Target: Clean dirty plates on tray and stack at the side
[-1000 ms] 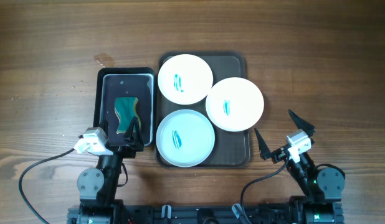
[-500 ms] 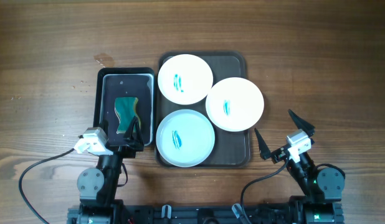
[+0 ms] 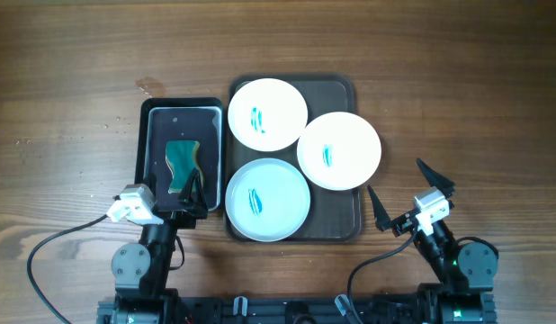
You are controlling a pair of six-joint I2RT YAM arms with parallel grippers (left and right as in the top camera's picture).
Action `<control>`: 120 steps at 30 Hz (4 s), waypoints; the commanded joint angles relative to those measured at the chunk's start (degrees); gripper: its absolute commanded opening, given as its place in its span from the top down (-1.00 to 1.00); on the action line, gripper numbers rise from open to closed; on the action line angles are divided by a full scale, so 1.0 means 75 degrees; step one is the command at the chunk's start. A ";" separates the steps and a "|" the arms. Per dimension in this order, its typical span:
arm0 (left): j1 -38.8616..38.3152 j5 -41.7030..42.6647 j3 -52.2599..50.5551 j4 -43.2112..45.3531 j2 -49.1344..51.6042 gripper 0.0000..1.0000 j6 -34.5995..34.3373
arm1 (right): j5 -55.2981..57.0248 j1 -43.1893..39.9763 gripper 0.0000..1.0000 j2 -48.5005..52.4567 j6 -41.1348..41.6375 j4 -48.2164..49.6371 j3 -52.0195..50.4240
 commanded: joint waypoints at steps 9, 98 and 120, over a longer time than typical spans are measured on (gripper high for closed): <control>-0.0050 -0.0102 -0.0076 0.0009 -0.0052 -1.00 0.0015 | 0.0023 -0.0017 -0.99 -0.0050 0.0087 0.0020 -0.0015; -0.0047 0.0178 0.8915 -0.8335 0.8976 -0.99 0.0166 | 0.3255 0.4724 0.91 1.2907 0.5362 -0.4147 0.6595; -0.0055 -0.0417 0.6639 -0.4809 1.3132 0.92 -0.0353 | 0.3421 0.4724 0.91 1.2907 0.5292 -0.3990 0.6595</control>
